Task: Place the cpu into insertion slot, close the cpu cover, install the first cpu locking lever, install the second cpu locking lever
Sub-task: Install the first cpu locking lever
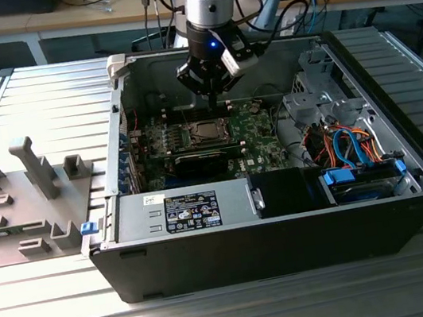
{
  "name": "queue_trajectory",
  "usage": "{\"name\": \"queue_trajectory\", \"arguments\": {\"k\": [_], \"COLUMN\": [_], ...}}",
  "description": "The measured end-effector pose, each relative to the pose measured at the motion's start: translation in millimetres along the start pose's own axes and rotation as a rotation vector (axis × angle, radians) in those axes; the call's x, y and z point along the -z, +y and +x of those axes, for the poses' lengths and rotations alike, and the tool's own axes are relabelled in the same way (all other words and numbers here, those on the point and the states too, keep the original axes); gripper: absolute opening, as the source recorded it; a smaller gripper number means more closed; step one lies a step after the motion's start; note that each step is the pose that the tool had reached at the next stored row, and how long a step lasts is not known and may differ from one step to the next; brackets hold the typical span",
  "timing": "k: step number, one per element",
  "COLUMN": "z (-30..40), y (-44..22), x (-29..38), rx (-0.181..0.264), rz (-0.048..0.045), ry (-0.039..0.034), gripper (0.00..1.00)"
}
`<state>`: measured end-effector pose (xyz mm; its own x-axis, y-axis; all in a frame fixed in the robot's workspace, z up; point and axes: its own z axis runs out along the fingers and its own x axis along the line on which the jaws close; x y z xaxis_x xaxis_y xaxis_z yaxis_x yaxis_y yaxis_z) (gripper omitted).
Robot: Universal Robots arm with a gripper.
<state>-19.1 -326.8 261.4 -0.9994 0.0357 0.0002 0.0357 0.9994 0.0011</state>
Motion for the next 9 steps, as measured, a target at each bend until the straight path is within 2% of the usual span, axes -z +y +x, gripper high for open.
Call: {"name": "queue_trajectory", "arguments": {"k": [9], "z": [14.2], "y": [-0.5], "x": [0.0], "rx": [0.0], "rz": [0.0], "ry": [-0.001], "gripper": [0.11]}}
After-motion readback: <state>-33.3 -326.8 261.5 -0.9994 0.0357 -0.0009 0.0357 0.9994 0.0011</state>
